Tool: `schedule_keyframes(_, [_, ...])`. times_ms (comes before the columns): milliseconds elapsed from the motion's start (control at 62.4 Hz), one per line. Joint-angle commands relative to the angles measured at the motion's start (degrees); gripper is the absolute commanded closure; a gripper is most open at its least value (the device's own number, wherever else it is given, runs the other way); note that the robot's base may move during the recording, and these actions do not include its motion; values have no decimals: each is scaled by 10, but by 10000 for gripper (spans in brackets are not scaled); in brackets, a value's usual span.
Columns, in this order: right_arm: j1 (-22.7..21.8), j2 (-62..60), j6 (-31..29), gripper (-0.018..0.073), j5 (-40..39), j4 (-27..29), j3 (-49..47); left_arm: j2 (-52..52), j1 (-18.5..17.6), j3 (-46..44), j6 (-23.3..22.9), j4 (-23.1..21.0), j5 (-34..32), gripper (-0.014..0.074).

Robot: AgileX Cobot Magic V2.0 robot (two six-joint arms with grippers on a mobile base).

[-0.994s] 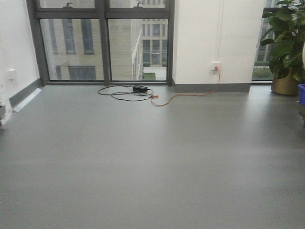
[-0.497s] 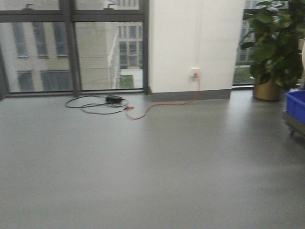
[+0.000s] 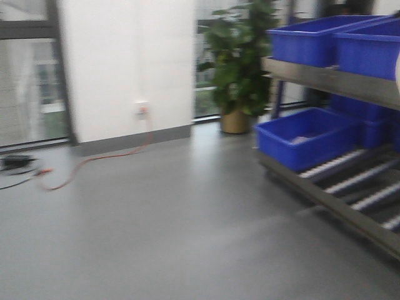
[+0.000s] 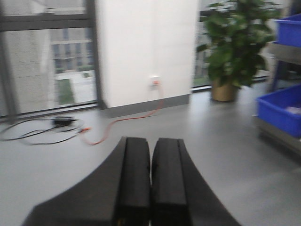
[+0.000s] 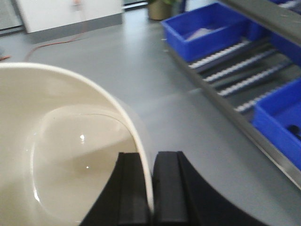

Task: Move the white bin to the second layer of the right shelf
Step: 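Turn the base toward the roller shelf with blue crates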

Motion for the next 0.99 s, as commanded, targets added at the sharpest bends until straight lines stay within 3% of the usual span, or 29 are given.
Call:
schedule_keyframes(0, [-2, 4, 0, 504, -57, -4, -17, -11, 0, 17, -3, -4, -48, 512])
schedule_keyframes(978, [-2, 4, 0, 504, -57, -4, -17, -11, 0, 17, -3, -4, -48, 512])
